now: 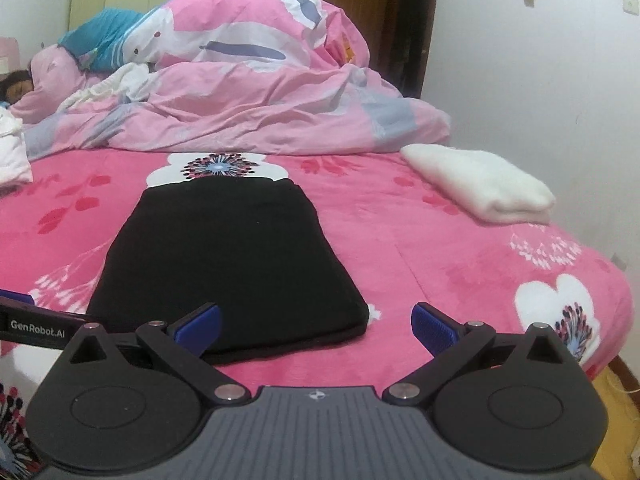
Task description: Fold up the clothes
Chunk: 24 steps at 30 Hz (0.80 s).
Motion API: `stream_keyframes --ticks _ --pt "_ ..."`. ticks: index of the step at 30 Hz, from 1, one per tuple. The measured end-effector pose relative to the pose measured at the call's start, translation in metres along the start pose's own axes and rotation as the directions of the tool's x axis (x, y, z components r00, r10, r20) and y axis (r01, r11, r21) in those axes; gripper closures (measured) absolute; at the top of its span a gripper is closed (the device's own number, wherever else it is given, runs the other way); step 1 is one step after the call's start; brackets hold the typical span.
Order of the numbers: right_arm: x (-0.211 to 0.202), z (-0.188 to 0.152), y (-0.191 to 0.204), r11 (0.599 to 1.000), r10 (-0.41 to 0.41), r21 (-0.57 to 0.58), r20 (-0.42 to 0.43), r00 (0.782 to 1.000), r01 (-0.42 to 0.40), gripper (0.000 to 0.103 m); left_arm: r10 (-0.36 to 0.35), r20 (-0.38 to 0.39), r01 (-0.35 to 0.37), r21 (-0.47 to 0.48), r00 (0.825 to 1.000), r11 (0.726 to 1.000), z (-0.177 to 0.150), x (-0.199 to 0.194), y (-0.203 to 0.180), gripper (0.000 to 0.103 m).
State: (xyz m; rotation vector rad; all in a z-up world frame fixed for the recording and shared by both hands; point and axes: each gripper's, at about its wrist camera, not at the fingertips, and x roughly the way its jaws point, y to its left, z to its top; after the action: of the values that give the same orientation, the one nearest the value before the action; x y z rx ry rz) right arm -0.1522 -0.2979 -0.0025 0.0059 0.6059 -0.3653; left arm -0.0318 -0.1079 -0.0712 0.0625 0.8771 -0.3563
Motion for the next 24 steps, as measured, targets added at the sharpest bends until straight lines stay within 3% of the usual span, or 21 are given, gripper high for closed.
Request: stream_keyframes --ticks 24 --pt "-0.004 0.009 -0.001 0.992 0.117 -0.056 0.113 0.987 -0.111 0.0 -0.003 0.003 0.003 -0.06 1.0 0.998 0.007 -0.006 0.004 0.0"
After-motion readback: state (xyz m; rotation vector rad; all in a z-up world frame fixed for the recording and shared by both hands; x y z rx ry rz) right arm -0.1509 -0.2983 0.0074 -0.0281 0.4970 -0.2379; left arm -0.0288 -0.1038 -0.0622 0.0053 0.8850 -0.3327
